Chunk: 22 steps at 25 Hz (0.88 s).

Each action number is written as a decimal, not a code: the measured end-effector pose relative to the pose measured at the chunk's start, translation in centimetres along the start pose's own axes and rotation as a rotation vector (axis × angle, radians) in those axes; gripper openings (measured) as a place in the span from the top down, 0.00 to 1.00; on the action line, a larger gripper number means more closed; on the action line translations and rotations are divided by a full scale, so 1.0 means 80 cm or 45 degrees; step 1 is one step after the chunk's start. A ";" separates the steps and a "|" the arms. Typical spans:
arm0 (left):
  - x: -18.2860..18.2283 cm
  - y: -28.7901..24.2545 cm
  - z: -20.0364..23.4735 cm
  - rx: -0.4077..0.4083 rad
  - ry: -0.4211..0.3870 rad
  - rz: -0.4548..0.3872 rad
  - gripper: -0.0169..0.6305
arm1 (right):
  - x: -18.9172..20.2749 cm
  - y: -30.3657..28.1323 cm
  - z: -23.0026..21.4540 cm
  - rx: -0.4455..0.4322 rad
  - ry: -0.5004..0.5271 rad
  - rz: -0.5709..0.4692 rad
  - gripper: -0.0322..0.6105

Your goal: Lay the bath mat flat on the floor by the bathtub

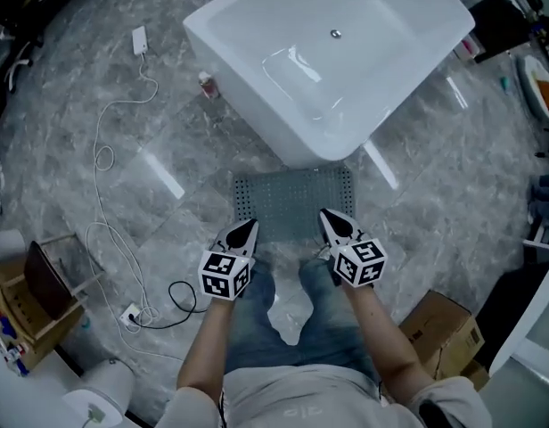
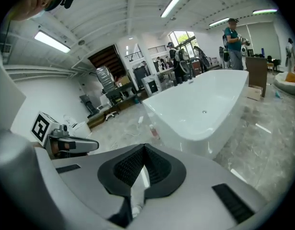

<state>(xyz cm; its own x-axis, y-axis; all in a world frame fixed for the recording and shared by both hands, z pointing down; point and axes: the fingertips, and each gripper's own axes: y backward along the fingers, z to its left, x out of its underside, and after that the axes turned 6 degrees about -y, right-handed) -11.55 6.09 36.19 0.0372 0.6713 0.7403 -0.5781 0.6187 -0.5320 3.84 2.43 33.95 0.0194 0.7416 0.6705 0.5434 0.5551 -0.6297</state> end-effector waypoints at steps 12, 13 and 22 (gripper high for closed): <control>-0.218 0.141 -0.067 0.071 -0.231 -0.217 0.95 | -0.202 0.141 0.144 -0.060 0.159 -0.269 0.91; -0.231 0.153 -0.075 0.072 -0.251 -0.225 0.95 | -0.218 0.157 0.157 -0.068 0.162 -0.298 0.91; -0.348 0.246 -0.161 0.060 -0.376 -0.407 0.95 | -0.319 0.284 0.239 -0.140 0.280 -0.504 0.91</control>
<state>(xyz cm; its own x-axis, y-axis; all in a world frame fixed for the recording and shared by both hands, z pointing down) -13.47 4.87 -0.19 -0.0108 0.2993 0.9541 -0.6121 0.7526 -0.2430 -0.33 3.34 -4.95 -0.0364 0.3771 0.9255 0.6304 0.7272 -0.2715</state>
